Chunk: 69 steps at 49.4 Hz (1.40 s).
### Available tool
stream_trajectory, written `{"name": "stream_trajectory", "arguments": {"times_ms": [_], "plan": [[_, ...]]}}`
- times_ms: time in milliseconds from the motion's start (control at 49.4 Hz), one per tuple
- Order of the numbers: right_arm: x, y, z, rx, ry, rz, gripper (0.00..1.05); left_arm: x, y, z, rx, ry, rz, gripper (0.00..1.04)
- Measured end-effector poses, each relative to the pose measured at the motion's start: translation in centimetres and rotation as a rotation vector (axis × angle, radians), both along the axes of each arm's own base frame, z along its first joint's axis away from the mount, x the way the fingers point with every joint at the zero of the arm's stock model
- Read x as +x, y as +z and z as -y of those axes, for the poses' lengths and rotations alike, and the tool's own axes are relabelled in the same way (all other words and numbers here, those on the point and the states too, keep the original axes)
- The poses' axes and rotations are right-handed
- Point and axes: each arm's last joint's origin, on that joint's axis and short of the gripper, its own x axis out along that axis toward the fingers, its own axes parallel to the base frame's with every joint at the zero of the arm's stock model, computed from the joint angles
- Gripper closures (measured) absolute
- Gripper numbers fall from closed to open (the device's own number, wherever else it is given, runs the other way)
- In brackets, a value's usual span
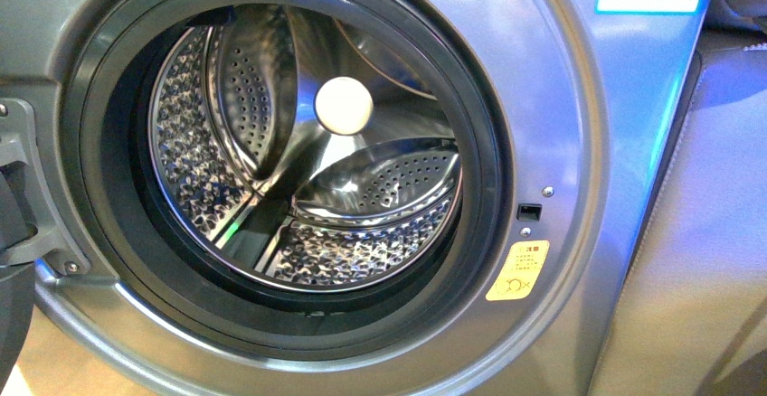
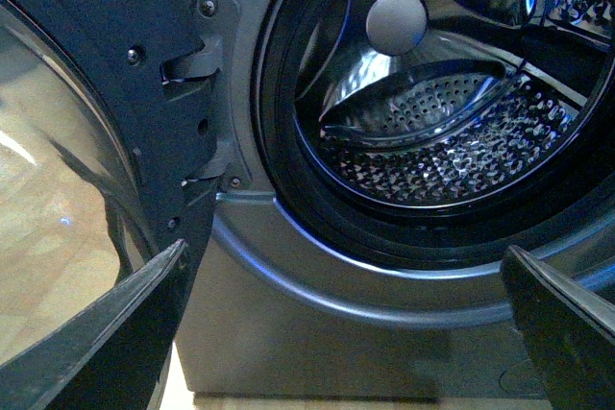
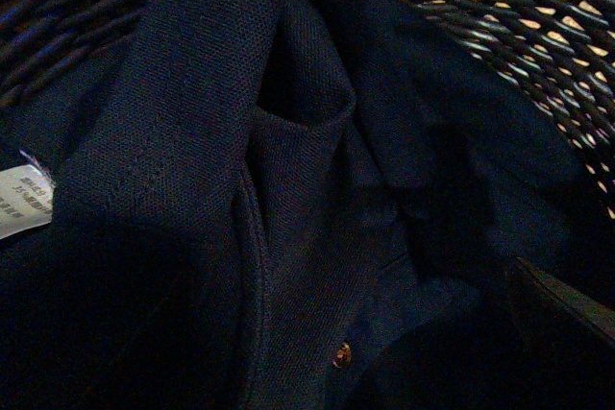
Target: Put clothes into washing machine
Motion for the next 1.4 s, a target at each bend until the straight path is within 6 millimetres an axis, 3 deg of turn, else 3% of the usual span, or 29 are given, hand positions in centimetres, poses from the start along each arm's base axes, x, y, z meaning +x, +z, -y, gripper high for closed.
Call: {"name": "stream_trajectory", "arguments": {"times_ms": [1397], "plan": [[-0.3, -6.4, -0.7, 0.049, 0.013, -0.124, 0.07, 0.0, 0.0, 0.0, 0.0, 0.0, 0.0, 0.07]]}}
